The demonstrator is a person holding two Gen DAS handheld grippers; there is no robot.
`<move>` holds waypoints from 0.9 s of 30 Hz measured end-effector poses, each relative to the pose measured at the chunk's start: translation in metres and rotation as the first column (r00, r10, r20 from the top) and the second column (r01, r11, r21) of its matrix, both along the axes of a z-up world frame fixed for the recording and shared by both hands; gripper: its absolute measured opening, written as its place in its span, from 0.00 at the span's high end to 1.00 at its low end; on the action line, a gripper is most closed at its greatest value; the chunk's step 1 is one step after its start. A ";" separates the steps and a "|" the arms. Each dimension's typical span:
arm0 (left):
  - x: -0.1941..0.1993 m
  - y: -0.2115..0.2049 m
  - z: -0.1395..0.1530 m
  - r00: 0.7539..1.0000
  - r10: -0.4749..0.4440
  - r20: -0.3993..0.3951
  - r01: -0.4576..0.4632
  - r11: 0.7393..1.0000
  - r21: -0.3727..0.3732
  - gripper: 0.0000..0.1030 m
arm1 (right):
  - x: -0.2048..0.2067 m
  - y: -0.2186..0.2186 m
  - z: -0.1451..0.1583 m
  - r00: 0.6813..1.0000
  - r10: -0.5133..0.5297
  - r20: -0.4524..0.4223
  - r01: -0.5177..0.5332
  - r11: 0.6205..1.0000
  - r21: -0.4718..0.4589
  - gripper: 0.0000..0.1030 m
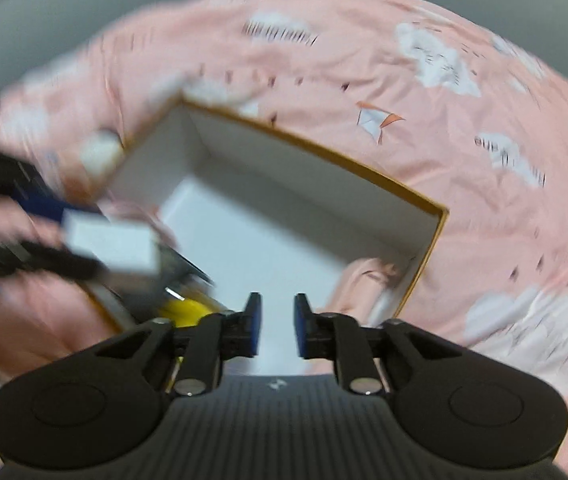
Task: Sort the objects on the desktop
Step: 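Open the right gripper to release the pink tube while the left gripper releases the charger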
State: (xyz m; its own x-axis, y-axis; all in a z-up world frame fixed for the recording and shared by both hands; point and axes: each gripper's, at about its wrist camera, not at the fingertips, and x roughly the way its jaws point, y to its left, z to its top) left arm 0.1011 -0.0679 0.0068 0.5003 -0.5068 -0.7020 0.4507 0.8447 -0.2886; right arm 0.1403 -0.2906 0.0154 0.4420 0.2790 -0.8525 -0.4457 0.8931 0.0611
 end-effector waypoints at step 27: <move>0.026 -0.127 -0.037 0.979 -0.180 -0.092 0.196 0.959 0.205 0.61 | -0.059 -0.073 -0.016 0.971 -0.205 0.125 0.200 0.978 0.054 0.71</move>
